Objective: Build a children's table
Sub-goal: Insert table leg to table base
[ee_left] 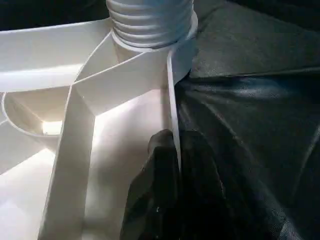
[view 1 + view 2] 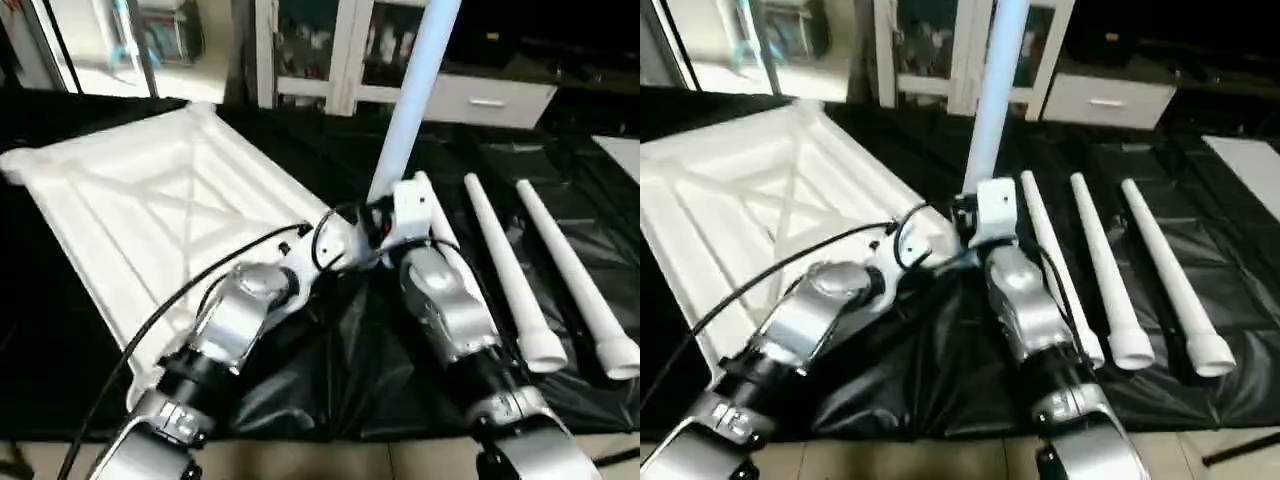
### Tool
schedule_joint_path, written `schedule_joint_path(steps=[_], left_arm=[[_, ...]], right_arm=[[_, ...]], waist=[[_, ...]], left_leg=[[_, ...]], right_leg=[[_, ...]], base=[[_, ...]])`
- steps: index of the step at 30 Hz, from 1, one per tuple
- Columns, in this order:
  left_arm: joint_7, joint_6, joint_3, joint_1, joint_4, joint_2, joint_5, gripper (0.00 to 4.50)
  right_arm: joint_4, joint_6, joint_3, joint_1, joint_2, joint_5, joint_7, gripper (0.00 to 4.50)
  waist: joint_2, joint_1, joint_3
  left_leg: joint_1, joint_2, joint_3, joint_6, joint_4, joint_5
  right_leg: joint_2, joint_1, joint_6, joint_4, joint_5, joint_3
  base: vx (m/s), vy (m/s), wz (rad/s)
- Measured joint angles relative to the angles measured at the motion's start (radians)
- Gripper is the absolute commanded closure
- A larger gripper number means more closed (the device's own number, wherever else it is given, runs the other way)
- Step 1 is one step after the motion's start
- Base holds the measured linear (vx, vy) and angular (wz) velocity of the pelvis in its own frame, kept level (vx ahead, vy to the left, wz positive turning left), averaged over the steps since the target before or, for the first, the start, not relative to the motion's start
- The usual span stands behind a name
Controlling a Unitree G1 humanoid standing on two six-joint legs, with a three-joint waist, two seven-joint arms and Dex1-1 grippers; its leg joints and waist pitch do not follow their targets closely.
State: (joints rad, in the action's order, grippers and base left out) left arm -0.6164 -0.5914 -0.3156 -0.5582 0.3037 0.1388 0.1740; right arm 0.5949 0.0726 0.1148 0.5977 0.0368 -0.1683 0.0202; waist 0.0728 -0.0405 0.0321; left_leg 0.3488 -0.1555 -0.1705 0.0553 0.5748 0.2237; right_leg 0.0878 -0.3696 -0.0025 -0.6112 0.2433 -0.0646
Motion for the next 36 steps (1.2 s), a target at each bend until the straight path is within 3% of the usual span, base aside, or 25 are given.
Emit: schedule_joint_path(steps=[10, 13, 21, 36], left_arm=[[0.003, 0.0, 0.002, 0.0, 0.002, 0.013, 0.003, 4.5], [-0.002, 0.0, 0.002, 0.0, -0.001, 0.02, -0.001, 4.5], [-0.051, 0.0, -0.009, 0.002, -0.029, 0.035, -0.023, 4.5], [-0.136, 0.05, -0.01, 0.013, -0.041, 0.127, -0.055, 4.5]], right_arm=[[0.065, -0.052, -0.006, 0.029, -0.015, 0.003, 0.016, 2.65], [0.066, -0.063, -0.018, 0.021, -0.007, 0.001, 0.061, 1.95], [0.057, -0.042, -0.02, -0.038, 0.028, -0.001, 0.14, 1.37], [-0.333, 0.114, -0.023, -0.254, 0.206, -0.102, 0.42, 0.1]], waist=[[0.001, 0.007, 0.002], [0.001, 0.006, 0.002], [-0.002, -0.014, 0.006], [-0.006, -0.017, 0.013]], left_leg=[[0.0, -0.002, -0.002, -0.003, 0.003, 0.0], [0.0, -0.002, -0.002, -0.004, 0.003, 0.0], [0.007, -0.003, -0.004, -0.009, 0.012, 0.0], [0.008, -0.007, -0.005, -0.009, 0.017, -0.002]], right_leg=[[0.0, 0.0, 0.0, -0.001, -0.001, 0.0], [0.0, 0.0, 0.0, -0.002, -0.001, 0.0], [0.001, -0.012, -0.001, -0.01, -0.001, 0.001], [0.0, -0.013, -0.001, -0.018, -0.001, 0.001]], base=[[0.0, 0.0, 0.0], [0.0, 0.0, 0.0], [0.0, 0.0, 0.0], [0.0, 0.0, 0.0]])
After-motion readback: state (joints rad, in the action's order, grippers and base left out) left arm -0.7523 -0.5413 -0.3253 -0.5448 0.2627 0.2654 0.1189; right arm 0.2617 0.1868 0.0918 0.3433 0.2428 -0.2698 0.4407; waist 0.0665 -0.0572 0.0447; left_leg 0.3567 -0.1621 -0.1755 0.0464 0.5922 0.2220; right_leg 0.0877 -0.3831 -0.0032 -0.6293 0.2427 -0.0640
